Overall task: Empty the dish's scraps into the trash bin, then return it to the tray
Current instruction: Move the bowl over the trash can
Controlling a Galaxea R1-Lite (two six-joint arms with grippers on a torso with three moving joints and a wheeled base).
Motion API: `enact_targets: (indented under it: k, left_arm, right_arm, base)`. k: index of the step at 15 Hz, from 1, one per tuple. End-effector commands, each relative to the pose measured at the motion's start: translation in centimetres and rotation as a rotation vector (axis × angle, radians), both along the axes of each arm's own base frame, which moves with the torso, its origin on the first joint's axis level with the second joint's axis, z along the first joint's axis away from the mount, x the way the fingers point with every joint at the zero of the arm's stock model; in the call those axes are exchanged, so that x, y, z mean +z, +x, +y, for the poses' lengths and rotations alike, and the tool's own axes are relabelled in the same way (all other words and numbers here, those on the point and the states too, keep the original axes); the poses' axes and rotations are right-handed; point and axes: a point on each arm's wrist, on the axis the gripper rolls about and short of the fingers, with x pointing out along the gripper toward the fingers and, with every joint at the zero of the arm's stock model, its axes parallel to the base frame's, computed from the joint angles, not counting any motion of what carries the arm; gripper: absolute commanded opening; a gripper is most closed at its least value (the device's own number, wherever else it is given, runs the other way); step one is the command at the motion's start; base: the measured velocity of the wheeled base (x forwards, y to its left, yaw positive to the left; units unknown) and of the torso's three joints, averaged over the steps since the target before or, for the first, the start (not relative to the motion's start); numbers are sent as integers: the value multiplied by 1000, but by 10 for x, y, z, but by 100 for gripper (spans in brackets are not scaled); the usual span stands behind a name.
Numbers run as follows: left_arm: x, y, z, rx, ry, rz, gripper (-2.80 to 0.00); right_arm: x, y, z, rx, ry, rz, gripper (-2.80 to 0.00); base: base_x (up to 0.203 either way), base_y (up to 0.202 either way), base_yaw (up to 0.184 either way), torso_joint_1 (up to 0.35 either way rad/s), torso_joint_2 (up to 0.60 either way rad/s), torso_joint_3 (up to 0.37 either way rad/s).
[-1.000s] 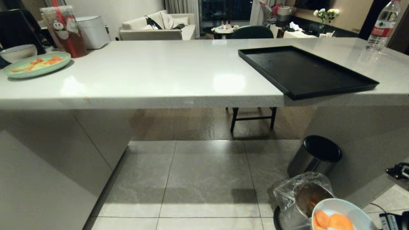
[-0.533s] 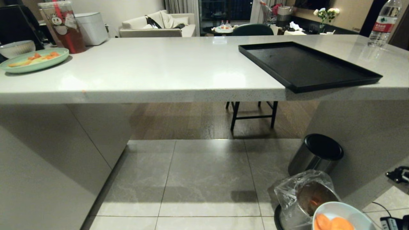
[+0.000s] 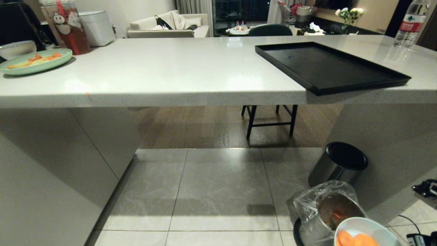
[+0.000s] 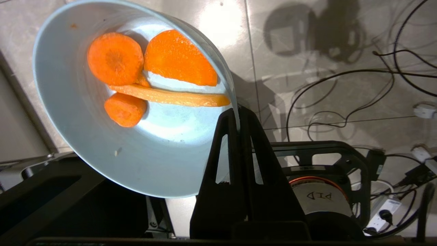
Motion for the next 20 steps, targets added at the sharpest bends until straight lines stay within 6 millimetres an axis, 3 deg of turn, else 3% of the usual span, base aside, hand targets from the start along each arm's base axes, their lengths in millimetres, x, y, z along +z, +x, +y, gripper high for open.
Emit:
enact_targets:
  k: [1, 20]
  left_arm:
    - [0, 0, 0, 0, -1, 0, -280]
    - [0, 0, 0, 0, 0, 0, -280]
  right_arm:
    - [1, 0, 0, 4, 10, 5, -280]
    - [1, 4, 2, 10, -3, 12, -280]
  base:
    - [0, 0, 0, 0, 0, 0]
    - [0, 0, 0, 0, 0, 0]
